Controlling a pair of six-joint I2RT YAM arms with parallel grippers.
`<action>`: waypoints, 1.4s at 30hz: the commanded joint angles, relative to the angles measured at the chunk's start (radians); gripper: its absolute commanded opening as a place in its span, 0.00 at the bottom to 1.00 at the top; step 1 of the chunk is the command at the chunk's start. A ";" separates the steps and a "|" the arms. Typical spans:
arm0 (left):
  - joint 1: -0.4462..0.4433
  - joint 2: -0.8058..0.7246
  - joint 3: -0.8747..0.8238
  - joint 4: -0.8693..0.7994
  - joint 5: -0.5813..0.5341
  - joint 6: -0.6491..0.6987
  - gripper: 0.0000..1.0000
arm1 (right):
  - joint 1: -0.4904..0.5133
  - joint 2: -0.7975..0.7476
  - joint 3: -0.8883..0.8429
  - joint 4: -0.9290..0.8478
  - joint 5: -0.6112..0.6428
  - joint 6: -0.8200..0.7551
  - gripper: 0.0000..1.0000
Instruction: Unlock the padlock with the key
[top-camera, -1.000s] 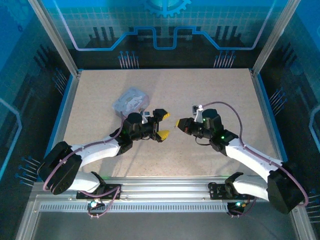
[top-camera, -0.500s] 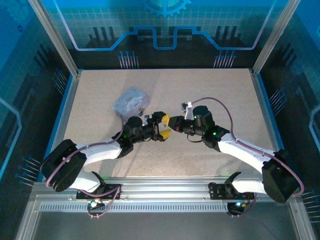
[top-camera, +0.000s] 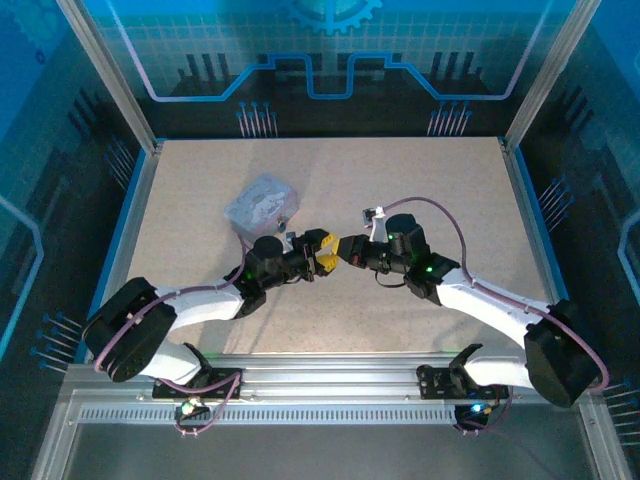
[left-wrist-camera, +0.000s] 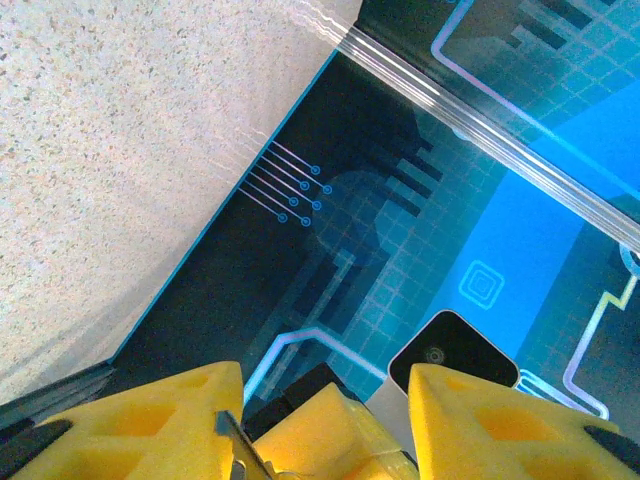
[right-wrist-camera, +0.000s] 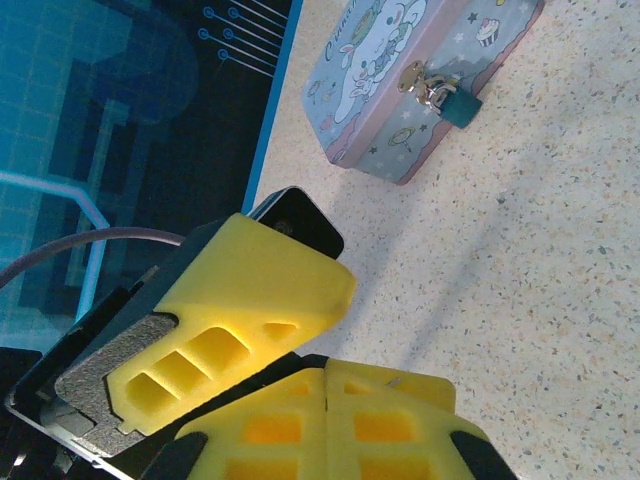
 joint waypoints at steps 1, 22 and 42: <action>-0.007 0.003 -0.019 0.041 -0.023 -0.012 0.44 | 0.013 -0.025 -0.011 0.002 -0.013 -0.016 0.00; -0.006 0.008 -0.020 0.036 -0.028 -0.012 0.15 | 0.010 -0.044 -0.009 -0.007 0.009 -0.008 0.00; -0.003 -0.106 0.052 -0.153 -0.097 0.348 0.02 | -0.056 -0.148 -0.097 0.019 -0.012 -0.003 0.22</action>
